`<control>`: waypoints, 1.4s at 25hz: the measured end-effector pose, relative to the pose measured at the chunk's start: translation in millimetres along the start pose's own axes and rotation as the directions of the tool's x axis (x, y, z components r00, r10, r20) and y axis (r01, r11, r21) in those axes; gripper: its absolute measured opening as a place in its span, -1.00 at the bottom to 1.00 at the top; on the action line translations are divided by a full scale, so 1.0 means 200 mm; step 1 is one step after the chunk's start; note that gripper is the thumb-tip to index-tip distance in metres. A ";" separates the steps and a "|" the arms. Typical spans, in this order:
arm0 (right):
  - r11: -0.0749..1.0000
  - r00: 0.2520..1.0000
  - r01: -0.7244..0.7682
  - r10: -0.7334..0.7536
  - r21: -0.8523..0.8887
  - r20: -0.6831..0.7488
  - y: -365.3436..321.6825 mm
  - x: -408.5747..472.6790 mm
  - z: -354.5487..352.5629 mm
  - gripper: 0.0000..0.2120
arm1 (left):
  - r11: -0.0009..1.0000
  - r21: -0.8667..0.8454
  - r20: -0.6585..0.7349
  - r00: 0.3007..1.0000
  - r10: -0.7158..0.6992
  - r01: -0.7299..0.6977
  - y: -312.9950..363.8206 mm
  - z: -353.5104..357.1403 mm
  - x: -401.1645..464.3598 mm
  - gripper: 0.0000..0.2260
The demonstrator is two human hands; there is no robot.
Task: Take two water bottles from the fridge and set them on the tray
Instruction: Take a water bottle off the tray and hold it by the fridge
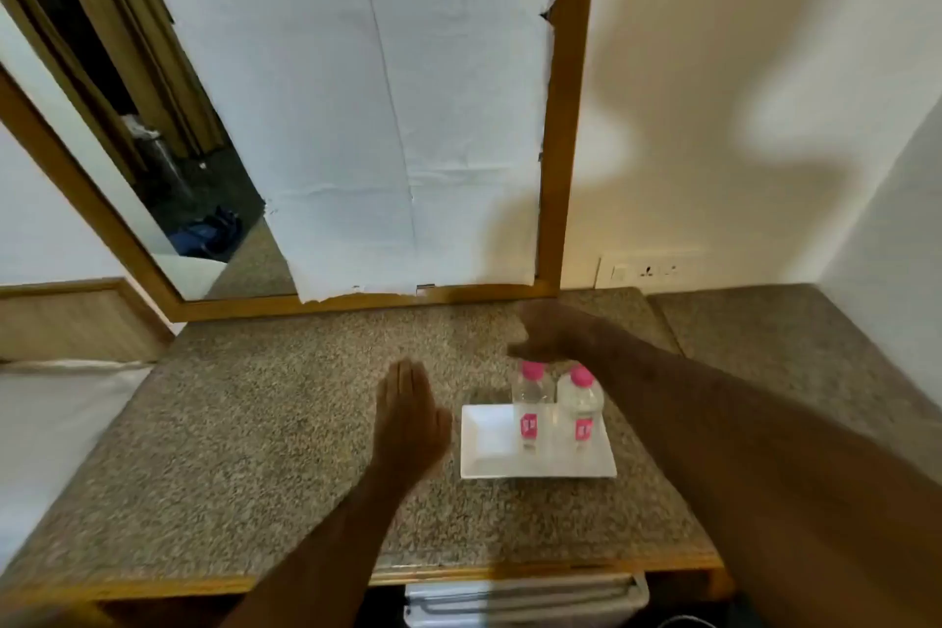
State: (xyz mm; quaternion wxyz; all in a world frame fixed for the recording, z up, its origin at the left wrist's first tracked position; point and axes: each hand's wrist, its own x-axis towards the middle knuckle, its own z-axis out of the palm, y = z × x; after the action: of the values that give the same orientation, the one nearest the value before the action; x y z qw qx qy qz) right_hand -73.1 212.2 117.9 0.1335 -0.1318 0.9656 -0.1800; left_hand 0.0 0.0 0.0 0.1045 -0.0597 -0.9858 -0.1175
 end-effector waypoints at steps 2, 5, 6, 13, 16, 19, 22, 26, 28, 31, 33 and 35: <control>0.976 0.982 -0.071 0.105 -0.206 0.158 0.00 0.02 0.08 -0.23 | 0.996 -0.056 0.106 0.993 -0.057 0.063 -0.08 0.16 -0.14 -0.41; 0.938 0.960 -0.059 0.147 -0.340 0.239 0.02 0.03 0.18 -0.14 | 0.995 -0.029 0.323 0.943 -0.078 0.092 -0.14 0.37 -0.39 -0.47; 0.930 0.960 -0.043 0.140 -0.365 0.244 0.02 0.04 0.22 -0.15 | 0.996 -0.042 0.336 0.940 -0.056 0.074 -0.17 0.43 -0.43 -0.45; 0.839 0.988 0.063 0.025 -0.541 0.154 -0.08 -0.07 0.24 -0.35 | 0.998 -0.002 0.327 0.943 0.055 -0.057 -0.21 0.56 -0.56 -0.40; 0.822 0.995 0.100 -0.092 -0.561 0.043 -0.19 -0.28 0.18 -0.45 | 0.999 0.030 0.335 0.942 0.029 -0.041 -0.13 0.53 -0.65 -0.28; 0.826 0.986 0.142 -0.165 -0.546 0.008 -0.15 -0.57 0.18 -0.64 | 0.995 0.081 0.436 0.900 0.024 -0.066 0.07 0.55 -0.76 -0.40; 0.852 0.996 0.070 -0.034 -0.518 0.079 0.08 -0.81 0.23 -0.73 | 0.972 0.048 0.455 0.872 0.182 -0.228 0.31 0.61 -0.74 -0.45; 0.893 0.954 -0.102 0.212 -0.437 0.210 0.61 -1.01 0.41 -0.72 | 0.943 0.045 0.467 0.841 0.272 -0.330 0.75 0.72 -0.62 -0.43; 0.921 0.926 -0.182 0.278 -0.344 0.255 0.88 -1.09 0.57 -0.72 | 0.950 0.048 0.434 0.863 0.260 -0.310 0.91 0.80 -0.54 -0.46; 0.930 0.901 -0.341 0.365 -0.135 0.236 1.20 -1.19 0.94 -0.77 | 0.934 0.005 0.352 0.875 0.334 -0.358 0.98 0.87 -0.46 -0.47; 0.905 0.866 -0.416 0.424 -0.088 0.264 1.37 -1.20 1.25 -0.74 | 0.933 -0.026 0.272 0.896 0.352 -0.358 0.97 0.92 -0.44 -0.48; 0.889 0.848 -0.456 0.451 -0.050 0.278 1.53 -1.18 1.55 -0.67 | 0.927 -0.023 0.191 0.909 0.370 -0.373 0.96 0.98 -0.46 -0.49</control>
State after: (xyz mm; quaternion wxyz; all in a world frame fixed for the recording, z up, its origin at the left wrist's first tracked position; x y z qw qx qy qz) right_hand 177.5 461.7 -227.4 0.3093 0.0767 0.9387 -0.1314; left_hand 78.4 224.5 -164.4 0.0298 -0.2565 -0.9626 -0.0822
